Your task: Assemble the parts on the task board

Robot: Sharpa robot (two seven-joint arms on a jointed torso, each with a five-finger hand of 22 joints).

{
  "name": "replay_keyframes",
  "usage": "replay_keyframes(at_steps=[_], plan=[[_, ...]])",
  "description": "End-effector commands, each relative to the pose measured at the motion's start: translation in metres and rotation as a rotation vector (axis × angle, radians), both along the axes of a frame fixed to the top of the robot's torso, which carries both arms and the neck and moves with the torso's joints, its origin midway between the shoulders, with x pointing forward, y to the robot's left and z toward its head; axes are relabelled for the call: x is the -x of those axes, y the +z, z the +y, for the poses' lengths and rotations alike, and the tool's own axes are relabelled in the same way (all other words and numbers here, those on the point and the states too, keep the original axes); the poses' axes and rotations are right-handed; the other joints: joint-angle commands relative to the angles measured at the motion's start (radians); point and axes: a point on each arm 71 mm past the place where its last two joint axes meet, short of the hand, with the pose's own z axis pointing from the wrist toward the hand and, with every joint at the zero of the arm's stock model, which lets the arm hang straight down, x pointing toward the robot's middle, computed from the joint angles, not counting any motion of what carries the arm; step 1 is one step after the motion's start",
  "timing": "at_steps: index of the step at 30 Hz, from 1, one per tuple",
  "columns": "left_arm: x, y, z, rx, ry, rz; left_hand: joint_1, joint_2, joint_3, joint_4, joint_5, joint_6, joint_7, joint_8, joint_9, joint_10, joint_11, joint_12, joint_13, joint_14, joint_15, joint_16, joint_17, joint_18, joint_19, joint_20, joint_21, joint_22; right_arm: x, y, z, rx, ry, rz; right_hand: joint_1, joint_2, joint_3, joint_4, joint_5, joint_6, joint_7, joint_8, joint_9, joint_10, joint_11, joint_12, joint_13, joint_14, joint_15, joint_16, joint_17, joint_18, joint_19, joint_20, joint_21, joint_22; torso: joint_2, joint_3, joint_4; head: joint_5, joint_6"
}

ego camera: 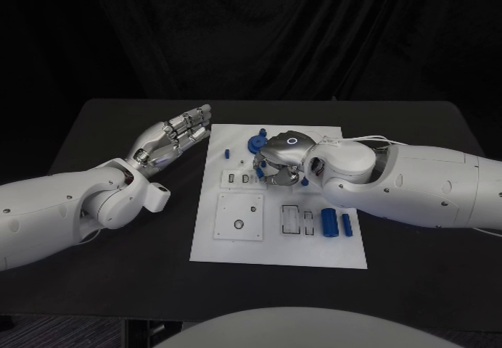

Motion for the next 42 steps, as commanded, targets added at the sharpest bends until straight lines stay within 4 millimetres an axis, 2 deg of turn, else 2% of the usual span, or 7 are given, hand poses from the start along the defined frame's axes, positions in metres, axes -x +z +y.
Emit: replay_keyframes(at_steps=[1,19,25,29,32,38,42], plan=[[0.002,0.006,-0.001,0.054,-0.027,-0.078,0.012,0.001,0.005,0.000,0.004,-0.006,-0.001,0.002,-0.001,-0.008,0.002,-0.007,-0.002,-0.001,0.006,0.004,0.001,0.018,-0.001,0.007,0.005,0.001,0.000,-0.002,-0.001,0.018,-0.007,0.003,-0.015,-0.002,-0.007,0.001,-0.028,-0.027,-0.001,-0.021,-0.013,0.108,0.006,0.003,0.263,0.097,0.008,-0.004,0.233,0.004,0.083,0.008,-0.008,0.248,0.000,0.0005,-0.0015,0.001,-0.001],[0.005,0.008,0.004,0.035,0.014,-0.091,0.014,0.001,0.007,-0.001,0.005,-0.003,0.001,0.003,0.000,-0.006,0.002,-0.004,-0.001,0.003,0.007,0.008,0.002,0.018,0.002,0.008,0.008,0.002,-0.001,0.013,-0.006,-0.123,0.023,-0.095,-0.059,-0.005,-0.069,0.043,-0.189,-0.103,-0.002,-0.050,-0.082,0.108,0.006,0.003,0.263,0.090,0.008,-0.022,0.207,0.011,0.066,0.008,-0.038,0.238,-0.002,0.0022,-0.0085,0.015,0.001],[0.012,0.011,0.006,-0.079,0.033,-0.193,0.029,-0.008,0.019,0.022,-0.037,0.009,0.017,0.005,0.001,0.058,0.043,0.097,0.013,0.110,0.030,0.123,0.022,0.013,0.107,0.023,0.075,0.026,0.000,0.043,-0.022,-0.251,0.050,-0.214,-0.087,-0.005,-0.097,0.090,-0.243,-0.099,0.000,-0.046,-0.097,0.108,0.009,0.003,0.263,0.092,0.011,-0.016,0.215,0.009,0.072,0.011,-0.028,0.242,-0.016,0.0045,-0.0029,0.026,0.005],[0.015,0.013,0.004,-0.166,0.033,-0.279,0.076,-0.049,0.035,0.004,-0.297,0.062,0.046,0.011,0.006,0.175,0.050,0.292,0.036,0.305,0.016,0.320,0.048,0.020,0.381,0.014,0.241,0.086,-0.002,0.058,-0.041,-0.309,0.013,-0.215,-0.104,-0.012,-0.112,0.121,-0.250,-0.114,0.000,-0.051,-0.106,0.108,0.009,0.003,0.263,0.090,0.010,-0.019,0.211,0.011,0.068,0.010,-0.036,0.239,-0.032,0.0058,-0.0014,0.032,0.009],[0.018,0.014,0.005,-0.235,0.040,-0.338,0.029,-0.067,0.021,0.018,-0.375,0.098,0.076,0.015,0.009,0.206,0.052,0.350,0.040,0.362,0.010,0.380,0.051,0.020,0.446,0.005,0.283,0.100,-0.005,0.064,-0.057,-0.320,-0.024,-0.196,-0.102,-0.009,-0.112,0.130,-0.250,-0.117,0.004,-0.050,-0.109,0.108,0.011,0.003,0.263,0.088,0.011,-0.025,0.203,0.014,0.061,0.010,-0.049,0.235,-0.058,0.0098,-0.0058,0.041,0.005],[0.009,0.022,0.009,-0.351,0.071,-0.427,-0.068,-0.057,0.001,0.011,-0.349,0.304,0.131,0.053,0.034,0.366,0.060,0.547,0.120,0.560,0.001,0.613,0.136,0.013,0.634,-0.005,0.454,0.180,-0.011,0.069,-0.094,-0.318,-0.116,-0.151,-0.091,0.021,-0.105,0.148,-0.247,-0.112,0.007,-0.045,-0.113,0.108,0.015,0.003,0.263,0.085,0.016,-0.030,0.195,0.016,0.056,0.014,-0.057,0.232,-0.091,0.0209,-0.0143,0.050,0.003],[-0.002,0.022,0.004,-0.385,0.059,-0.416,-0.153,-0.017,-0.035,0.008,-0.203,0.429,0.136,0.085,0.050,0.516,0.004,0.900,0.372,0.709,-0.052,0.999,0.371,0.015,0.753,-0.055,0.742,0.349,-0.014,0.068,-0.113,-0.308,-0.168,-0.126,-0.072,0.043,-0.097,0.152,-0.231,-0.096,0.011,-0.037,-0.115,0.108,0.017,0.003,0.263,0.086,0.018,-0.027,0.199,0.015,0.057,0.017,-0.055,0.233,-0.106,0.0257,-0.0161,0.049,0.003]])
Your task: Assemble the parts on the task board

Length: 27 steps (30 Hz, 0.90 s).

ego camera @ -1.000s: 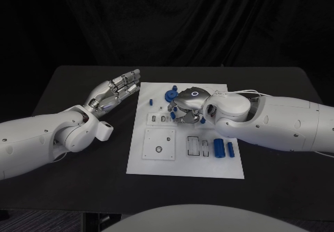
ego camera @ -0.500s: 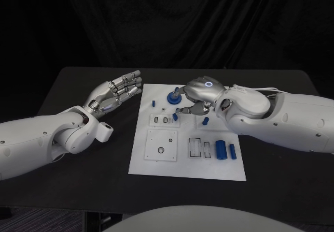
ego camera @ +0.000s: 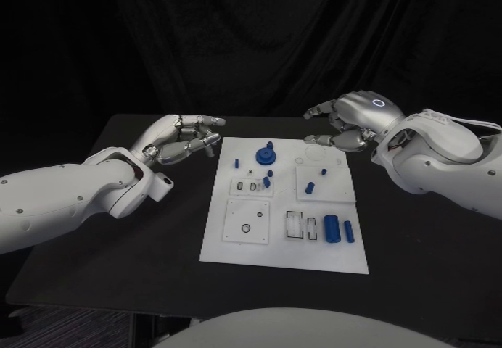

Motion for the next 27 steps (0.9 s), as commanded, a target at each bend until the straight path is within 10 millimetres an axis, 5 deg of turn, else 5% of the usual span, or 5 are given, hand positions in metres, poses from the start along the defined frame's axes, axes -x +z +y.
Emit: replay_keyframes(at_steps=[1,6,14,16,27], plan=[[-0.008,0.002,-0.007,-0.081,-0.032,-0.066,-0.066,0.031,-0.032,0.004,0.054,0.049,-0.024,0.020,0.007,0.065,-0.047,0.161,0.140,0.080,-0.042,0.196,0.145,0.014,0.064,-0.035,0.189,0.128,-0.003,-0.001,-0.013,-0.033,-0.038,0.057,0.007,0.012,0.004,0.003,0.011,0.010,0.001,0.005,-0.002,0.104,0.007,0.003,0.263,0.090,0.008,0.001,0.200,0.015,0.056,0.009,-0.001,0.232,-0.023,0.0070,-0.0039,-0.002,-0.001],[-0.032,-0.002,-0.015,-0.047,-0.077,-0.025,-0.212,0.087,-0.140,0.007,0.043,0.104,-0.026,0.077,0.030,0.527,-0.108,0.411,0.769,0.511,-0.103,0.493,0.836,-0.059,0.315,-0.095,0.639,0.741,-0.007,-0.005,-0.029,-0.016,-0.084,0.086,0.015,0.016,0.006,0.003,0.015,0.020,0.001,0.009,-0.003,0.104,0.008,0.003,0.263,0.091,0.008,0.004,0.203,0.014,0.059,0.009,0.004,0.234,-0.036,0.0137,-0.0101,-0.012,0.005],[-0.053,-0.003,-0.021,0.051,-0.111,0.001,-0.286,0.044,-0.208,0.010,0.053,0.139,-0.007,0.111,0.046,0.730,-0.113,0.486,1.005,0.662,-0.110,0.545,1.046,-0.078,0.382,-0.104,0.709,0.876,-0.011,-0.010,-0.035,-0.007,-0.098,0.098,0.020,0.019,0.007,0.003,0.016,0.027,0.001,0.012,-0.003,0.104,0.007,0.003,0.263,0.092,0.008,0.006,0.206,0.013,0.060,0.010,0.007,0.235,-0.048,0.0177,-0.0228,-0.003,0.013],[-0.052,-0.002,-0.023,0.028,-0.143,-0.034,-0.246,0.035,-0.188,-0.008,-0.268,0.136,-0.020,0.107,0.044,0.779,-0.125,0.503,1.052,0.712,-0.120,0.559,1.108,-0.083,0.411,-0.112,0.725,0.911,-0.012,-0.013,-0.036,-0.003,-0.100,0.104,0.022,0.021,0.007,0.003,0.016,0.031,0.000,0.014,-0.003,0.104,0.007,0.003,0.263,0.093,0.008,0.006,0.207,0.013,0.060,0.010,0.007,0.235,-0.050,0.0190,-0.0214,0.000,0.014],[-0.042,-0.015,-0.042,-0.238,-0.007,0.022,0.004,0.033,-0.115,-0.016,-0.007,0.280,-0.007,0.158,0.084,0.964,-0.114,0.567,1.231,0.819,-0.121,0.586,1.241,-0.126,0.621,-0.113,0.800,1.101,-0.013,-0.025,-0.040,0.020,-0.125,0.149,0.039,0.030,0.011,-0.001,0.047,0.051,0.001,0.020,-0.006,0.104,0.007,0.003,0.263,0.093,0.008,0.006,0.206,0.014,0.060,0.009,0.006,0.234,-0.054,0.0162,-0.0220,0.006,0.027]])
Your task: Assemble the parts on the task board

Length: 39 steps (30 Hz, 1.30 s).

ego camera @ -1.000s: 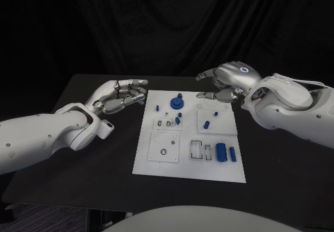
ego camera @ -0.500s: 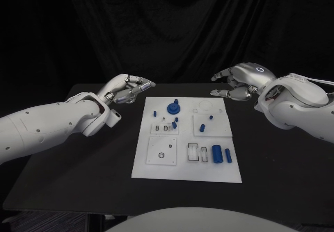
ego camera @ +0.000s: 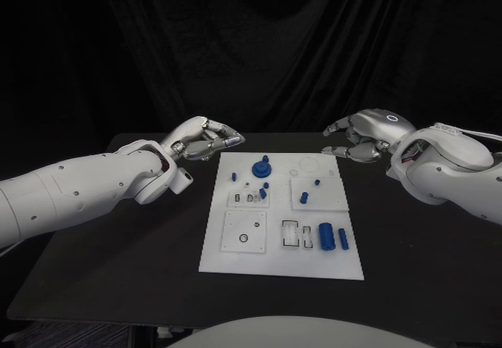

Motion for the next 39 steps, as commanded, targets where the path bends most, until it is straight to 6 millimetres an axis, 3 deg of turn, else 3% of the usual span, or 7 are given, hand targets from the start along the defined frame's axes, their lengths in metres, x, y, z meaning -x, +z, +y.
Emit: replay_keyframes(at_steps=[1,2,5,13,17,27,39], plan=[[0.002,-0.004,-0.005,-0.177,0.089,-0.032,0.040,0.012,0.017,0.006,0.018,0.055,-0.006,0.033,0.024,0.107,0.000,0.004,0.258,0.107,0.004,0.003,0.263,-0.017,0.045,0.005,0.015,0.125,0.000,-0.003,-0.002,0.012,-0.014,0.024,0.013,0.004,0.007,-0.005,0.024,0.012,-0.001,0.007,-0.003,0.104,0.007,0.003,0.263,0.090,0.005,0.006,0.206,0.014,0.058,0.007,0.001,0.235,-0.002,-0.0009,0.0004,0.002,0.001],[0.005,-0.006,-0.008,-0.230,0.117,-0.030,0.054,0.004,0.030,0.007,0.076,0.073,-0.016,0.054,0.046,0.107,-0.009,0.004,0.258,0.107,-0.005,0.003,0.263,-0.022,0.070,-0.002,0.024,0.147,-0.001,-0.003,-0.002,0.015,-0.017,0.028,0.016,0.006,0.008,-0.006,0.035,0.016,0.000,0.008,-0.004,0.104,0.008,0.003,0.263,0.090,0.005,0.006,0.205,0.014,0.058,0.007,0.001,0.235,-0.002,-0.0026,0.0023,0.001,0.001],[0.011,-0.009,-0.016,-0.338,0.170,-0.021,0.031,-0.014,0.029,0.023,0.072,0.086,-0.029,0.090,0.091,0.107,-0.023,0.004,0.258,0.107,-0.020,0.003,0.263,-0.030,0.101,-0.016,0.034,0.177,-0.001,-0.005,-0.002,0.023,-0.024,0.039,0.018,0.006,0.008,-0.006,0.039,0.018,0.000,0.008,-0.004,0.104,0.008,0.003,0.263,0.090,0.005,0.005,0.204,0.014,0.058,0.007,0.001,0.235,-0.003,-0.0011,0.0034,0.001,0.000],[0.015,-0.013,-0.042,-0.680,0.246,0.151,-0.078,-0.034,0.050,0.025,0.035,0.105,-0.085,0.272,0.365,0.107,-0.078,0.004,0.258,0.107,-0.073,0.003,0.263,-0.040,0.137,-0.069,0.044,0.213,-0.003,-0.008,-0.004,0.051,-0.042,0.076,0.027,0.012,0.011,-0.009,0.070,0.044,-0.001,0.017,-0.006,0.104,0.007,0.003,0.263,0.090,0.005,0.005,0.204,0.014,0.058,0.007,0.001,0.235,-0.011,0.0040,0.0039,0.012,-0.012],[0.011,-0.010,-0.053,-0.774,0.273,0.193,-0.101,-0.036,0.064,0.022,0.061,0.115,-0.109,0.332,0.492,0.107,-0.098,0.004,0.258,0.107,-0.093,0.003,0.263,-0.039,0.136,-0.088,0.040,0.209,-0.003,-0.009,-0.003,0.058,-0.044,0.086,0.028,0.013,0.012,-0.010,0.074,0.047,-0.002,0.018,-0.006,0.104,0.007,0.003,0.263,0.090,0.005,0.005,0.204,0.014,0.058,0.007,0.000,0.234,-0.011,0.0053,-0.0012,0.018,-0.011],[0.003,-0.011,-0.079,-0.908,0.328,0.255,-0.102,-0.044,0.094,0.019,0.090,0.111,-0.118,0.331,0.569,0.107,-0.108,0.004,0.258,0.107,-0.103,0.003,0.263,-0.033,0.122,-0.100,0.028,0.187,-0.001,-0.010,-0.004,0.065,-0.048,0.099,0.031,0.014,0.014,-0.011,0.088,0.056,-0.004,0.019,-0.007,0.104,0.005,0.003,0.263,0.090,0.003,0.006,0.205,0.014,0.058,0.006,0.001,0.235,-0.007,0.0055,-0.0022,0.013,-0.022],[0.000,-0.012,-0.104,-0.936,0.319,0.253,-0.123,-0.050,0.112,0.024,0.067,0.134,-0.127,0.340,0.627,0.107,-0.117,0.004,0.258,0.107,-0.111,0.003,0.263,-0.030,0.116,-0.107,0.021,0.177,0.000,-0.009,-0.004,0.060,-0.046,0.095,0.033,0.015,0.016,-0.011,0.108,0.063,-0.006,0.019,-0.009,0.104,0.003,0.003,0.263,0.090,0.002,0.006,0.205,0.014,0.059,0.005,0.002,0.235,0.000,0.0134,-0.0024,0.013,-0.045]])
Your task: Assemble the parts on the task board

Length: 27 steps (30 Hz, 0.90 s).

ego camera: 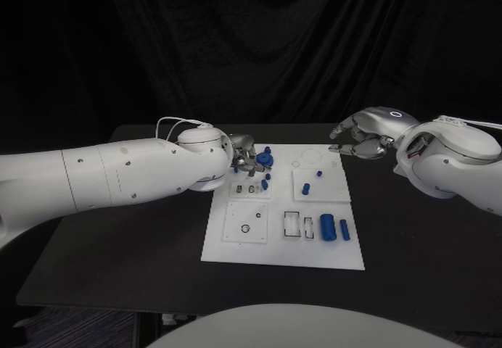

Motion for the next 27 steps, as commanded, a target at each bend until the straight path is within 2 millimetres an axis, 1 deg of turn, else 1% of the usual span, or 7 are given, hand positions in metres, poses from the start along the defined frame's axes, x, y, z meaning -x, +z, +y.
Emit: replay_keyframes(at_steps=[1,3,8,12,17,23,27], plan=[[-0.002,0.001,-0.001,-0.033,0.015,0.001,-0.013,-0.001,0.007,0.002,-0.004,0.007,0.000,0.005,0.005,0.104,-0.005,-0.001,0.262,0.107,-0.007,0.003,0.263,0.001,0.051,-0.007,-0.007,0.176,0.000,0.000,-0.001,0.004,-0.020,0.004,0.013,0.002,0.007,-0.002,0.012,0.008,0.003,0.004,-0.001,0.104,0.003,0.003,0.263,0.090,0.002,0.007,0.206,0.014,0.059,0.005,0.002,0.235,0.004,0.0058,-0.0017,0.002,-0.006],[-0.002,0.001,-0.003,-0.030,0.014,-0.002,-0.014,-0.001,0.007,0.002,-0.005,0.007,-0.001,0.005,0.006,0.104,-0.005,-0.001,0.262,0.107,-0.007,0.003,0.263,0.001,0.050,-0.007,-0.007,0.175,0.000,0.000,-0.001,0.004,-0.020,0.003,0.013,0.003,0.007,-0.002,0.015,0.008,0.003,0.003,-0.002,0.104,0.003,0.003,0.263,0.090,0.002,0.007,0.206,0.014,0.059,0.005,0.002,0.235,0.005,0.0082,-0.0031,0.004,-0.010],[-0.004,0.001,-0.007,-0.024,0.011,-0.010,-0.013,-0.001,0.012,-0.001,0.003,0.008,-0.002,0.003,0.014,0.104,-0.006,-0.001,0.262,0.107,-0.008,0.003,0.263,0.002,0.049,-0.008,-0.009,0.172,-0.001,0.000,-0.001,-0.001,-0.019,-0.004,0.013,0.004,0.010,-0.001,0.034,0.010,0.003,0.001,-0.005,0.104,0.003,0.003,0.263,0.090,0.002,0.007,0.206,0.013,0.059,0.004,0.002,0.236,0.004,0.0048,0.0014,0.001,-0.010],[-0.005,0.000,-0.009,-0.020,0.013,-0.014,-0.012,-0.002,0.016,-0.002,0.007,0.011,-0.003,0.002,0.021,0.104,-0.007,-0.001,0.262,0.107,-0.008,0.003,0.263,0.003,0.046,-0.008,-0.012,0.168,-0.001,0.000,0.000,-0.003,-0.016,-0.008,0.014,0.004,0.010,-0.001,0.036,0.011,0.003,0.001,-0.005,0.104,0.003,0.003,0.263,0.090,0.001,0.007,0.207,0.013,0.059,0.004,0.002,0.235,0.004,0.0073,-0.0002,0.002,-0.010],[-0.006,-0.001,-0.012,-0.023,0.017,-0.014,-0.005,-0.005,0.026,-0.006,0.007,0.016,-0.006,0.001,0.033,0.104,-0.009,-0.001,0.262,0.107,-0.010,0.003,0.263,0.003,0.046,-0.010,-0.012,0.168,-0.002,0.001,0.001,-0.009,-0.011,-0.017,0.015,0.004,0.012,0.000,0.048,0.012,0.003,0.000,-0.007,0.104,0.003,0.003,0.263,0.090,0.001,0.007,0.206,0.013,0.059,0.004,0.002,0.235,0.001,0.0042,0.0000,0.002,-0.010],[-0.008,-0.002,-0.016,-0.036,0.014,-0.027,-0.002,-0.005,0.032,-0.007,0.003,0.017,-0.007,-0.002,0.041,0.104,-0.010,-0.001,0.262,0.107,-0.011,0.003,0.263,0.004,0.044,-0.011,-0.015,0.164,-0.002,0.002,0.003,-0.015,-0.007,-0.026,0.015,0.004,0.013,-0.001,0.052,0.013,0.004,0.000,-0.008,0.104,0.003,0.003,0.263,0.090,0.001,0.008,0.207,0.013,0.059,0.004,0.002,0.235,0.001,0.0036,0.0011,0.001,-0.010],[-0.009,-0.002,-0.018,-0.058,-0.001,-0.051,-0.009,-0.003,0.036,-0.002,-0.002,0.019,-0.006,-0.004,0.047,0.104,-0.010,-0.001,0.262,0.107,-0.012,0.003,0.263,0.004,0.044,-0.012,-0.016,0.164,-0.003,0.002,0.004,-0.020,-0.003,-0.033,0.019,0.004,0.016,-0.003,0.060,0.015,0.004,-0.001,-0.009,0.104,0.003,0.003,0.263,0.091,0.001,0.009,0.208,0.013,0.060,0.004,0.004,0.236,0.001,0.0032,-0.0015,0.003,-0.010]])
